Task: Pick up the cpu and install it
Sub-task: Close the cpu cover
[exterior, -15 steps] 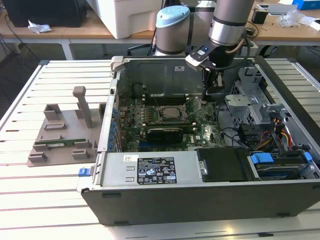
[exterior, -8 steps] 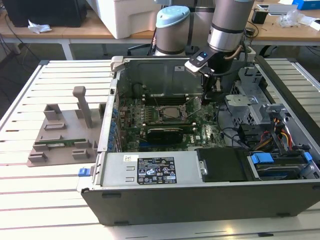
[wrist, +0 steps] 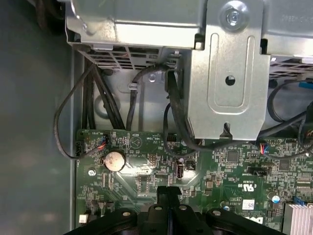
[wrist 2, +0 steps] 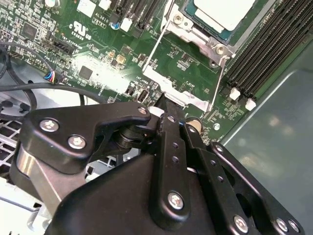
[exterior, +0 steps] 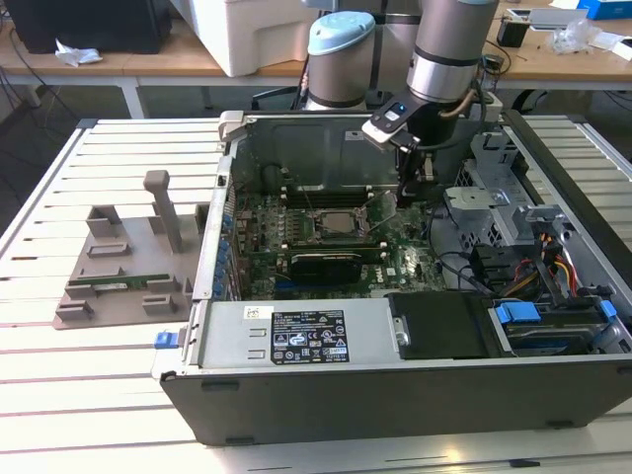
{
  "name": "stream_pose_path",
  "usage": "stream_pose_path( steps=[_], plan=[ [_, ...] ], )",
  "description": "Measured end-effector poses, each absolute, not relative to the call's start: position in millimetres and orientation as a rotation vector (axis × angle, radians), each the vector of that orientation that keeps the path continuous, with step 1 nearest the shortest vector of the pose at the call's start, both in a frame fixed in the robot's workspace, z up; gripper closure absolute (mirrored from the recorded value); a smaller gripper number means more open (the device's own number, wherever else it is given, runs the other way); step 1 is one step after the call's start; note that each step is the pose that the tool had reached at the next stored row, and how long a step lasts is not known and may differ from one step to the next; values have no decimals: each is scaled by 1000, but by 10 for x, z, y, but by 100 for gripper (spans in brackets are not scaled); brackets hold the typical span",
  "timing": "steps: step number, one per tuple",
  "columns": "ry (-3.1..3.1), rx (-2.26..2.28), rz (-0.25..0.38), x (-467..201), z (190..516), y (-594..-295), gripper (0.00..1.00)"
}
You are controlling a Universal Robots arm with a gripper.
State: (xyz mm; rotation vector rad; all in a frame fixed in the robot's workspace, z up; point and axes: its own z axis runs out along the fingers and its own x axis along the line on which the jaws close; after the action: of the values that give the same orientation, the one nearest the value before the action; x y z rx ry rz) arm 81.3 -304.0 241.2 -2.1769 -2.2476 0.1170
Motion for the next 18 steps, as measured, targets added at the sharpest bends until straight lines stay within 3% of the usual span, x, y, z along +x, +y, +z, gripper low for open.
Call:
stream_pose_path(
  steps=[18],
  plan=[
    [-2250, -2179, 113, 492, 2413, -3040, 89]
  ],
)
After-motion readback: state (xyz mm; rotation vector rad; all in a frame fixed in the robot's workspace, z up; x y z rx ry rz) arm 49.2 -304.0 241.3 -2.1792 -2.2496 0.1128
